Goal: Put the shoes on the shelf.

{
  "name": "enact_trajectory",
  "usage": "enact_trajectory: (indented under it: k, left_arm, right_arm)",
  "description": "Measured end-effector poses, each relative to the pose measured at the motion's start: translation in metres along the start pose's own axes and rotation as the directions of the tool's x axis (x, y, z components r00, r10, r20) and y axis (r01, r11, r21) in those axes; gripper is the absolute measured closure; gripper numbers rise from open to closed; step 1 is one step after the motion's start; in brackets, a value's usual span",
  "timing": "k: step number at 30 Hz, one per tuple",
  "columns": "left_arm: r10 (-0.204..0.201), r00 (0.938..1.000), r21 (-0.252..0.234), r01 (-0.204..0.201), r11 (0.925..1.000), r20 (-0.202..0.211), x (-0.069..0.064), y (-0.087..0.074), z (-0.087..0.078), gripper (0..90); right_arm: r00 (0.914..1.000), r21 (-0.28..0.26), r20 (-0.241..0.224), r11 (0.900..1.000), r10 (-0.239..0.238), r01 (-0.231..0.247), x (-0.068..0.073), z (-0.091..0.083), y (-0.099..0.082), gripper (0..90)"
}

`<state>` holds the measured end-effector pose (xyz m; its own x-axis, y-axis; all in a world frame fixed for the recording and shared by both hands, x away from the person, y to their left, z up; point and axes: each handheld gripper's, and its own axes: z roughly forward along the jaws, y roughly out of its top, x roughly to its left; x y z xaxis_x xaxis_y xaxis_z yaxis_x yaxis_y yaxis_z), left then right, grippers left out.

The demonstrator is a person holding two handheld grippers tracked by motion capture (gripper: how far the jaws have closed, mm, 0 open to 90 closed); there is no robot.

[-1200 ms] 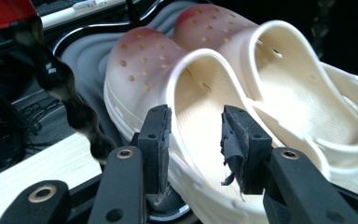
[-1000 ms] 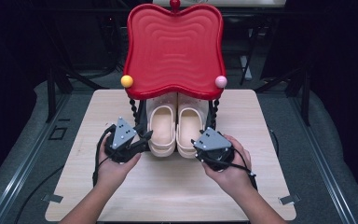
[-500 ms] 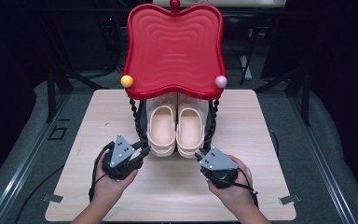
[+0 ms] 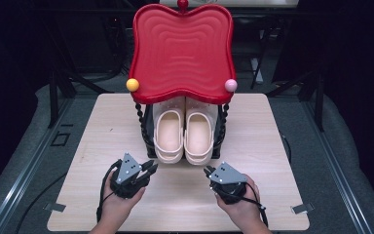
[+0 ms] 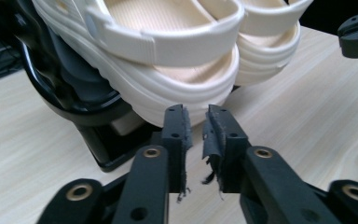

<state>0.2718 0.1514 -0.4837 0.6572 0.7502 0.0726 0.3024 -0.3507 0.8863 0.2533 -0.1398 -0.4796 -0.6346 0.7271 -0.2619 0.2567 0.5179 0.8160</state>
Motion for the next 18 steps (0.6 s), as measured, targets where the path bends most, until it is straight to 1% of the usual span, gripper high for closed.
enact_trajectory:
  k: [3,6,9,10,13,17,18]
  left_arm:
    - [-0.001,1.0000,0.021,0.001,0.9998,0.003,-0.001,-0.005,0.005,82.0]
    - [-0.010,0.9999,0.032,0.010,0.9994,0.004,-0.002,-0.010,0.011,85.1]
    - [-0.013,0.9999,0.043,0.013,0.9990,0.006,-0.003,-0.012,0.018,87.5]
    - [-0.013,0.9999,0.049,0.012,0.9987,0.008,-0.004,-0.013,0.020,88.1]
    - [-0.015,0.9998,0.053,0.015,0.9985,0.014,-0.006,-0.011,0.026,89.0]
    - [-0.011,0.9998,0.059,0.010,0.9982,0.019,-0.008,-0.010,0.033,89.4]
    - [-0.010,0.9998,0.066,0.008,0.9978,0.020,-0.008,-0.010,0.034,89.4]
  right_arm:
    - [0.9999,0.016,-0.010,0.9999,0.002,-0.001,0.003,0.005,-0.005,86.0]
    - [0.9999,0.028,-0.017,0.9996,0.004,-0.003,0.004,0.011,-0.009,87.4]
    - [0.9996,0.040,-0.023,0.9991,0.014,-0.013,0.003,0.018,-0.011,88.8]
    - [0.9997,0.047,-0.019,0.9988,0.015,-0.014,0.003,0.019,-0.012,89.2]
    - [0.9979,0.052,-0.035,0.9973,0.055,-0.053,-0.002,0.025,-0.012,89.8]
    - [0.9948,0.056,-0.048,0.9946,0.090,-0.087,-0.007,0.030,-0.012,89.8]
    - [0.9943,0.061,-0.055,0.9942,0.092,-0.089,-0.007,0.030,-0.012,89.8]
